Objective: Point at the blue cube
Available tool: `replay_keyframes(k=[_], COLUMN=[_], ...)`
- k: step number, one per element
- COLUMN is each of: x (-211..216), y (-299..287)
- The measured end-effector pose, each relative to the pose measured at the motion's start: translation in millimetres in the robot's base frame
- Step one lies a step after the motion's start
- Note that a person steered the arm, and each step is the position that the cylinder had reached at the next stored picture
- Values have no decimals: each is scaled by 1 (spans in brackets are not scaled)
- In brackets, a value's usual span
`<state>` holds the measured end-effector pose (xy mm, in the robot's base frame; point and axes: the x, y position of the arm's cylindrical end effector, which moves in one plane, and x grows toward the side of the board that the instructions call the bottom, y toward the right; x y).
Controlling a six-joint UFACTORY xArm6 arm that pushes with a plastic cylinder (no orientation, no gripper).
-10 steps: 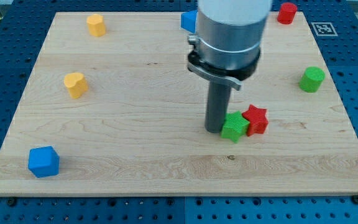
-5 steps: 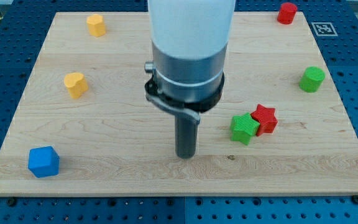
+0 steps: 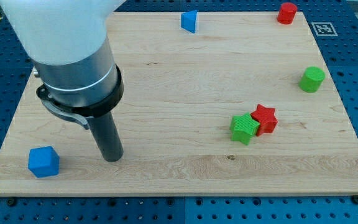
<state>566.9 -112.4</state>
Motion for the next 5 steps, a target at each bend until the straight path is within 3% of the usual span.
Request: replay_keyframes(k=[2, 5], x=[-30, -35], y=[-13, -127])
